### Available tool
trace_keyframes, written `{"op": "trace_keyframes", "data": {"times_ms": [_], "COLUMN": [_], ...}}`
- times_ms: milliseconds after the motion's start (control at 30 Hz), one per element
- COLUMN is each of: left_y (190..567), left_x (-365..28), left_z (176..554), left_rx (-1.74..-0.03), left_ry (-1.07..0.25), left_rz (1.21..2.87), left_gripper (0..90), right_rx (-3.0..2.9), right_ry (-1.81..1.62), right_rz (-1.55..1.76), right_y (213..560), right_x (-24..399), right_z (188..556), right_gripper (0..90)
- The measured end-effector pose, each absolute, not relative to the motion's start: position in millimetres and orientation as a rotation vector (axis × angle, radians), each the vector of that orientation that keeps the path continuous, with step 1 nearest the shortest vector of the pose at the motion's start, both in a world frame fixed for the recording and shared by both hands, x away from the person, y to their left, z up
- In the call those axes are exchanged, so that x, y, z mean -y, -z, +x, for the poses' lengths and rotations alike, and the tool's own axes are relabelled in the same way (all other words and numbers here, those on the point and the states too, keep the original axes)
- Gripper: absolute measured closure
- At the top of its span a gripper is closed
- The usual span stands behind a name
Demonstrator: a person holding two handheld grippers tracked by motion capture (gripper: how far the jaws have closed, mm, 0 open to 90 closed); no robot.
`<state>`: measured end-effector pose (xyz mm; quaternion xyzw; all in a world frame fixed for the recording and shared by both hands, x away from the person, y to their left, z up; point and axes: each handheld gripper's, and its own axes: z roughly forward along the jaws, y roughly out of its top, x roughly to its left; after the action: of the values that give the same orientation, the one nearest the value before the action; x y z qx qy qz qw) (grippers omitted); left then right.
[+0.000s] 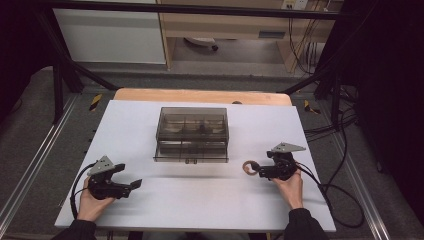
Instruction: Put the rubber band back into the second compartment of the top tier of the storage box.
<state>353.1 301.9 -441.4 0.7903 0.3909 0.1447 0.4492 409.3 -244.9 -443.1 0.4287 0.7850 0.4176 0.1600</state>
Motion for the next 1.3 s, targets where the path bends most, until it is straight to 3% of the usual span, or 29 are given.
{"op": "trace_keyframes", "data": {"times_ms": [900,1300], "left_y": [442.2,442.5], "left_x": [-301.3,-301.0], "left_z": [353.6,353.6], "left_rx": [-0.966,-0.967], "left_ry": [-0.357,-0.356], "left_rz": [1.964,1.964], "left_gripper": [5.3,5.4], "right_rx": [-2.291,-2.307], "right_ry": [-1.122,-1.081], "right_rz": [1.239,1.271], "right_y": [450.5,452.7], "right_x": [241.3,240.5], "right_z": [409.8,410.6], "right_gripper": [61.6,74.7]}}
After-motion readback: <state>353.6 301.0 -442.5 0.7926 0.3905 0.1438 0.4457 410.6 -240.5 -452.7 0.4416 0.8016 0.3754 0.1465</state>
